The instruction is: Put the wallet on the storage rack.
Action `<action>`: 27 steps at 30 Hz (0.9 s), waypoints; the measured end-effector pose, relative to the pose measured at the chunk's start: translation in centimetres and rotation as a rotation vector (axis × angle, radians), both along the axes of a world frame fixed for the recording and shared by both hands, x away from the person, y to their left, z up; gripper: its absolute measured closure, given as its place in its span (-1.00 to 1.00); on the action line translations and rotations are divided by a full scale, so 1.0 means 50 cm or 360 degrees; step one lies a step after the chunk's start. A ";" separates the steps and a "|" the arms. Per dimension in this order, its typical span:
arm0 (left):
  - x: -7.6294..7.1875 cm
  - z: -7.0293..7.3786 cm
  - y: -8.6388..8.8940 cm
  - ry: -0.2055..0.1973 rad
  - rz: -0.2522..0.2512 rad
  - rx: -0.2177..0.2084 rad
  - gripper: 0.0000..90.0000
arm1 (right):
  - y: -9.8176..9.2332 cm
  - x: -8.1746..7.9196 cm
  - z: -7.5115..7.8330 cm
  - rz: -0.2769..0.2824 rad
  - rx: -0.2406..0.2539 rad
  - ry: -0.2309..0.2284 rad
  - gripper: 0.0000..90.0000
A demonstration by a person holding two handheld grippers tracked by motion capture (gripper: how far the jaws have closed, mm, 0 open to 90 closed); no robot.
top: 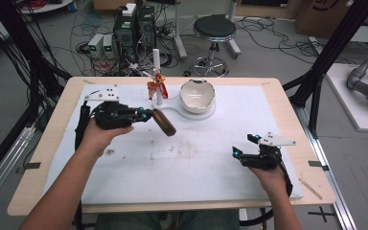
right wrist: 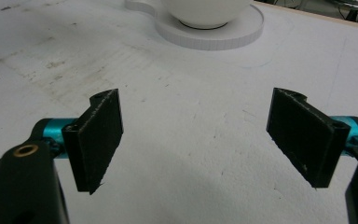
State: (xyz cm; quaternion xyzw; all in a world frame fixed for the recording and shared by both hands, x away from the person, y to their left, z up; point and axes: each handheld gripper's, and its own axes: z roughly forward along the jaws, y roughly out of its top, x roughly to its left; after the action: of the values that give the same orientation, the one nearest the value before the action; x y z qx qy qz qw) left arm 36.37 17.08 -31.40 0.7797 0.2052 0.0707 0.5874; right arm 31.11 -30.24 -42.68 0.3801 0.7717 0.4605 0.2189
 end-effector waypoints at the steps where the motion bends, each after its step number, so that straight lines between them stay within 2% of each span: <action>1: 0.005 0.003 -0.004 -0.0002 0.0009 -0.0010 0.96 | 0.000 0.000 0.000 -0.0001 -0.0002 0.0000 -0.59; 14: 0.078 0.047 -0.070 -0.0036 0.0030 -0.0039 0.96 | 0.002 -0.002 -0.001 -0.0001 -0.0005 0.0005 -0.59; 27: 0.157 0.054 -0.145 -0.0020 0.0083 -0.0015 0.96 | 0.008 -0.012 -0.004 0.0035 -0.0019 0.0001 -0.59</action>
State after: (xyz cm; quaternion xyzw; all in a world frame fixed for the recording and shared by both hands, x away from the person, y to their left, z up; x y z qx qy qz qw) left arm 44.21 9.84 -28.69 0.7708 0.2221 0.0899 0.5903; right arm 30.49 -29.83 -42.88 0.3705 0.7787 0.4580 0.2159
